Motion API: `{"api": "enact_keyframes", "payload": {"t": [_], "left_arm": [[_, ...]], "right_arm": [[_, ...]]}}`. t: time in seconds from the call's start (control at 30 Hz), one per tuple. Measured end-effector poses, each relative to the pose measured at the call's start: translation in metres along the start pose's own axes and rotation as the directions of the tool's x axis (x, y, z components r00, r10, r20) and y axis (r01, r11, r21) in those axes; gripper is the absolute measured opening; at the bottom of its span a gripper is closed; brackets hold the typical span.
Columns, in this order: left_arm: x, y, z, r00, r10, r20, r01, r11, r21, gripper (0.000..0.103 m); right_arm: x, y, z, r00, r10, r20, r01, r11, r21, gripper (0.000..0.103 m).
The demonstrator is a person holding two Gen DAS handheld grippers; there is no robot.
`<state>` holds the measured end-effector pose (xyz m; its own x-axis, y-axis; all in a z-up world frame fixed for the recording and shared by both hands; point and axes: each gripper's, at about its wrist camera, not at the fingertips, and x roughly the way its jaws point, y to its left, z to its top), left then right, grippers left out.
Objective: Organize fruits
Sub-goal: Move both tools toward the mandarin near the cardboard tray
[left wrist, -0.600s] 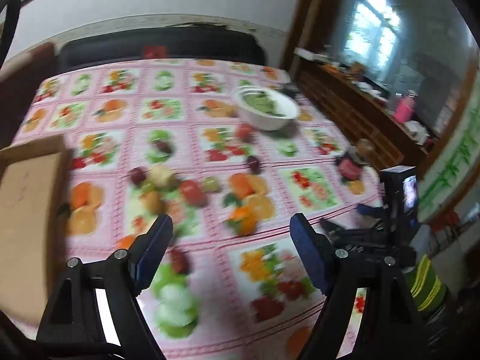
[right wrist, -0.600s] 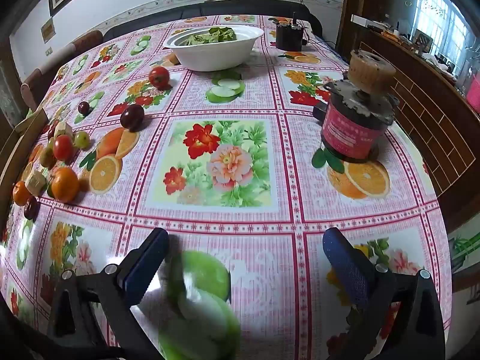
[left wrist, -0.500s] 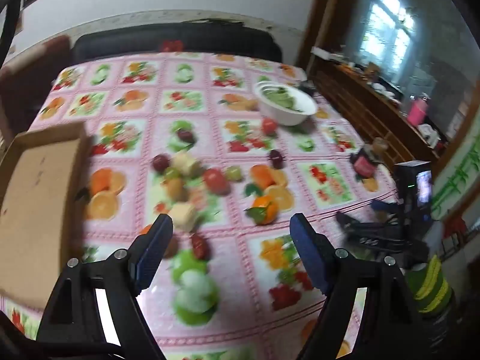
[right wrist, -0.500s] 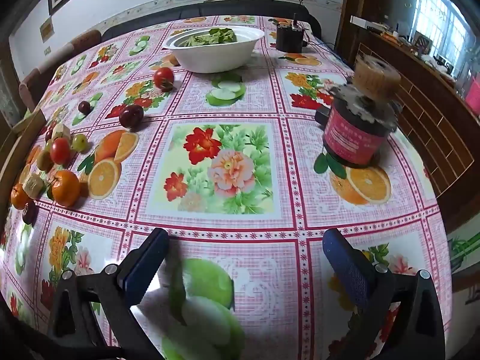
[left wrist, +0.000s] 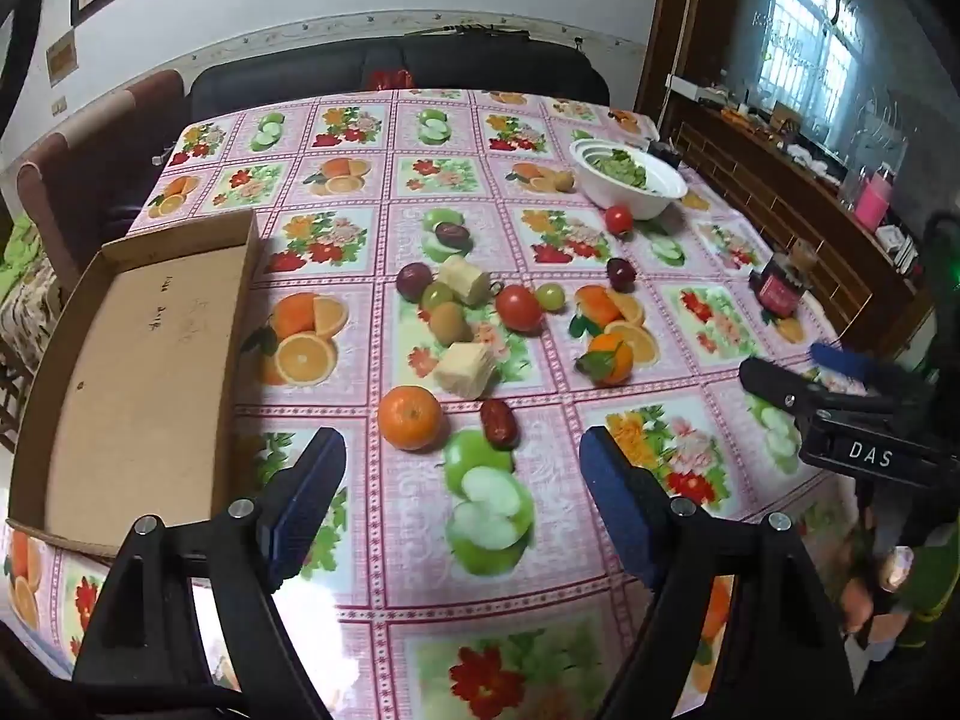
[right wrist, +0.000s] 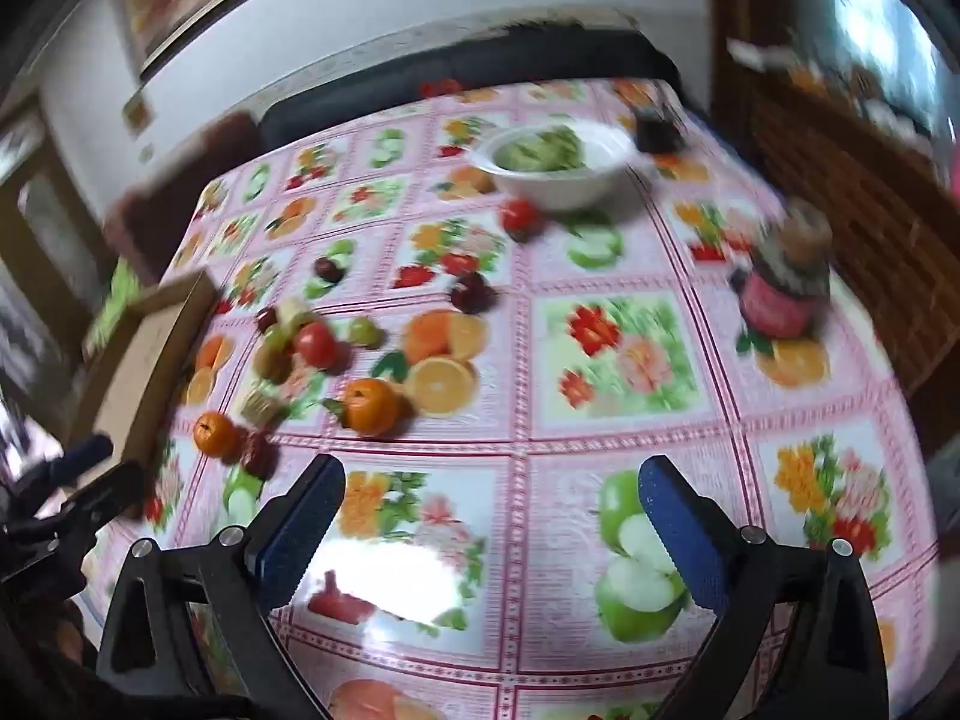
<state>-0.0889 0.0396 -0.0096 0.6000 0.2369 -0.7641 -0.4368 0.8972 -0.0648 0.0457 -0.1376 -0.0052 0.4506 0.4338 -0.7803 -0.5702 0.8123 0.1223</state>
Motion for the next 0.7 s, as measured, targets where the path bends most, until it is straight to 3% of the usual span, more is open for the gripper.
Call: {"api": "enact_keyframes", "payload": {"t": [0.07, 0.23, 0.57, 0.7], "left_arm": [[0.001, 0.003, -0.002, 1.0, 0.014, -0.006, -0.014, 1.0, 0.005, 0.081], [0.004, 0.013, -0.007, 1.0, 0.018, -0.023, -0.019, 1.0, -0.004, 0.081], [0.007, 0.019, -0.006, 0.998, 0.044, -0.034, -0.044, 0.999, -0.015, 0.081], [0.008, 0.016, -0.004, 0.998, 0.054, -0.034, -0.055, 0.998, -0.011, 0.081]], "right_arm": [[-0.007, 0.021, -0.002, 0.996, -0.078, 0.035, 0.081, 0.993, -0.087, 0.099], [-0.013, 0.042, 0.004, 0.988, -0.15, 0.029, 0.153, 0.974, -0.166, 0.1], [-0.02, 0.043, 0.007, 0.96, -0.271, 0.066, 0.278, 0.95, -0.145, 0.1], [-0.019, 0.041, 0.009, 0.962, -0.267, 0.063, 0.274, 0.951, -0.142, 0.1]]}}
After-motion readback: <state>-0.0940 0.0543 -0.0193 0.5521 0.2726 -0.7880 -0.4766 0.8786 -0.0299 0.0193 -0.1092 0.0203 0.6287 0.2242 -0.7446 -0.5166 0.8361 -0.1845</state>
